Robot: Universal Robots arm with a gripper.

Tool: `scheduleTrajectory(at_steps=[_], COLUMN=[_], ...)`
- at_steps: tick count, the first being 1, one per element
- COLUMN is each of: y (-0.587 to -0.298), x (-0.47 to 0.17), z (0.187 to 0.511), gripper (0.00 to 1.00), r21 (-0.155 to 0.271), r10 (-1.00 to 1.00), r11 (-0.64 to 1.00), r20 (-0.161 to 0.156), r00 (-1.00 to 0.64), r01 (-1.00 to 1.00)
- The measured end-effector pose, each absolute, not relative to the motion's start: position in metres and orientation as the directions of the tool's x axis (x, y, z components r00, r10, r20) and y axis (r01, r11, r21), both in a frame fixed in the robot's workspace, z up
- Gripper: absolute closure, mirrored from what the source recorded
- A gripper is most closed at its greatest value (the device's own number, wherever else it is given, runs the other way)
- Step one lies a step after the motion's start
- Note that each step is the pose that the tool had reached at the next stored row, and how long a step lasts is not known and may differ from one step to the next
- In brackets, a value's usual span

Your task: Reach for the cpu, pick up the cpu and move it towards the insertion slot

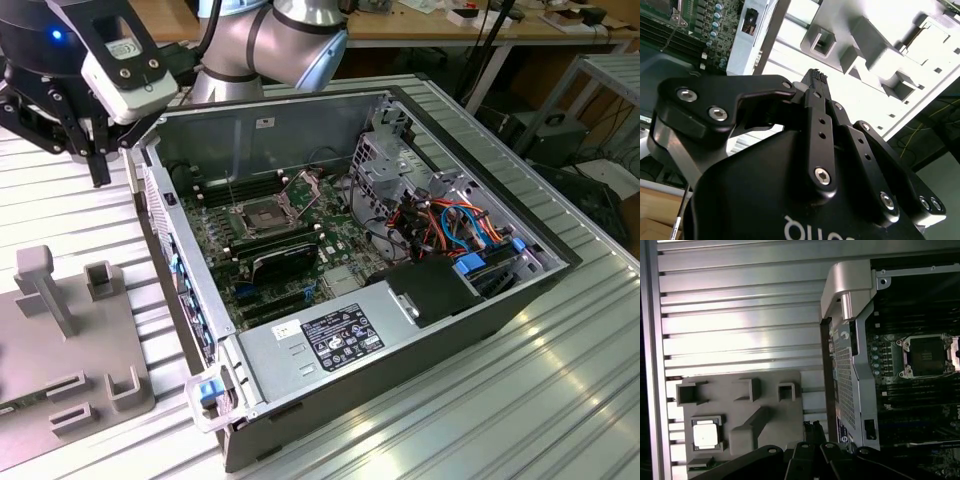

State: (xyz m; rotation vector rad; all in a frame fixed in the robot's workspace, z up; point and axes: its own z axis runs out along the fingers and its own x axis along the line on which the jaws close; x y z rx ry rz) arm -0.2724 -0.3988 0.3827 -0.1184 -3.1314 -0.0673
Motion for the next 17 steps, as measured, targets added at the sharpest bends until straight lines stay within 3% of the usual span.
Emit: scheduleTrajectory(at_steps=[17], y=[-0.399], x=[-0.287], z=[0.382], gripper=[0.89], r21=[0.042], r10=[0.075], r11=[0.996], r20=[0.011], r00=[-0.997], r01=[0.076])
